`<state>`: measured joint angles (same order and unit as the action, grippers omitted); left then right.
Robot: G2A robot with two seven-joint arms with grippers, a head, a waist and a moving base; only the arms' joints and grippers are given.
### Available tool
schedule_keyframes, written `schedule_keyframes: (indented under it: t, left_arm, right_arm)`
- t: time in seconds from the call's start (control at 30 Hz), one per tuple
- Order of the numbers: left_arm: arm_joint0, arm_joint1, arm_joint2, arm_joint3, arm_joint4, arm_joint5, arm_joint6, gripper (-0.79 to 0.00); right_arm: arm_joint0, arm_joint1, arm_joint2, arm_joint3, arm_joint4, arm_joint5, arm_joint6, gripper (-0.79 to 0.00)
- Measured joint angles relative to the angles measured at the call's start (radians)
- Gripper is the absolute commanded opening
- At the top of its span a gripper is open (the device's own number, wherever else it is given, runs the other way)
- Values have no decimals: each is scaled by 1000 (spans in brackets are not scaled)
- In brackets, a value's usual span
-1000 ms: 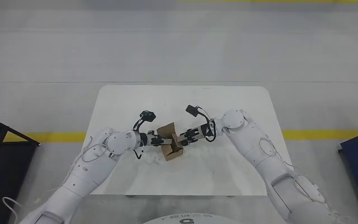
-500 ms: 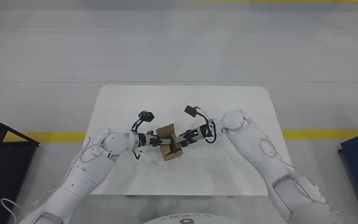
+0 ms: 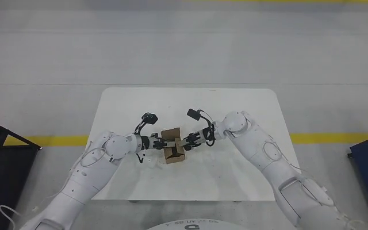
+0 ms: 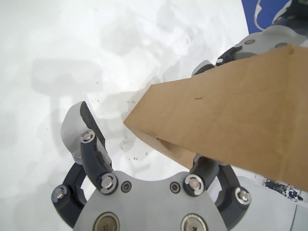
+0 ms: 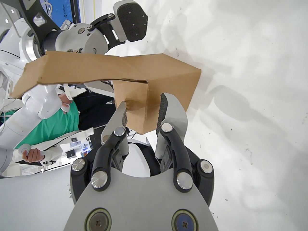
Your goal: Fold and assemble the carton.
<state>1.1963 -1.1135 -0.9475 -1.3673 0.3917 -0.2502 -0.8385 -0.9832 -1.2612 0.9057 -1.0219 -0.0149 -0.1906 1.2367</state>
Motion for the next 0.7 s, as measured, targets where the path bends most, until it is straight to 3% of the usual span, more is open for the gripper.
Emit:
schedule_keyframes:
  t: [0.23, 0.4, 0.5, 0.7]
  left_arm:
    - [55, 25, -87, -33, -64, -103, 9, 0]
    - [127, 57, -204, -53, -114, -172, 11, 0]
    - [160, 72, -268, -48, -133, -183, 8, 0]
    - [158, 78, -271, -55, -83, -162, -6, 0]
  right_arm:
    - [9, -2, -17, 1, -9, 19, -13, -529]
    - [13, -2, -26, -5, -10, 26, -18, -449]
    - [16, -2, -31, -10, -12, 31, -22, -446]
    - [24, -5, -48, -19, -21, 48, -34, -456]
